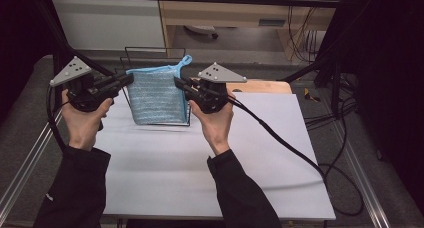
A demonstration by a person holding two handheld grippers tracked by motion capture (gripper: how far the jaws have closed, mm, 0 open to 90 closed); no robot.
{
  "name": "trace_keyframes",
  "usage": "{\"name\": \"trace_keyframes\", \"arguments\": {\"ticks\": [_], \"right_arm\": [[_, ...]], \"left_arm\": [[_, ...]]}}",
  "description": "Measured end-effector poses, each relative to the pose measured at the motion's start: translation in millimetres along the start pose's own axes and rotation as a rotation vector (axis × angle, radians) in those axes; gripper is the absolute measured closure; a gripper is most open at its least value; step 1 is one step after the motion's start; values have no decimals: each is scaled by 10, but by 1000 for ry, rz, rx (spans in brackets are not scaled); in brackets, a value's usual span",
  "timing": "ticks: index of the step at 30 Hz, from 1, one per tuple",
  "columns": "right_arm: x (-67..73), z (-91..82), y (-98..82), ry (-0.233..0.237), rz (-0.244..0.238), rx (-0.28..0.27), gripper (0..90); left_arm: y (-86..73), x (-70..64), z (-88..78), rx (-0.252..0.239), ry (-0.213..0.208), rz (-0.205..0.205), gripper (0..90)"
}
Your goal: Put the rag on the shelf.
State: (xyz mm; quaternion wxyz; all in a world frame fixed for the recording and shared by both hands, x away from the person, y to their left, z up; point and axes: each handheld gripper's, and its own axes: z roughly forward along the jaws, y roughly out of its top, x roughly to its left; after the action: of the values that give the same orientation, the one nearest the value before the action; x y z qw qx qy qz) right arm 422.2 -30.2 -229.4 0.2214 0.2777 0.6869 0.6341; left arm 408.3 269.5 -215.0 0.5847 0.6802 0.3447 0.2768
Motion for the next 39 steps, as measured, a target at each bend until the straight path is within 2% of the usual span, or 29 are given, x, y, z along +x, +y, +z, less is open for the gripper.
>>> {"name": "trace_keyframes", "arguments": {"ticks": [6,21,39], "right_arm": [[23,78,116,-5,-19,-18,814],[-11,266,388,-11,-42,-61,814],[-133,484,638,-24,-52,-110,815]], "left_arm": [[107,86,-23,-24,9,2,821],[400,223,2,-44,41,15,821],[597,399,124,-124,70,13,821]]}}
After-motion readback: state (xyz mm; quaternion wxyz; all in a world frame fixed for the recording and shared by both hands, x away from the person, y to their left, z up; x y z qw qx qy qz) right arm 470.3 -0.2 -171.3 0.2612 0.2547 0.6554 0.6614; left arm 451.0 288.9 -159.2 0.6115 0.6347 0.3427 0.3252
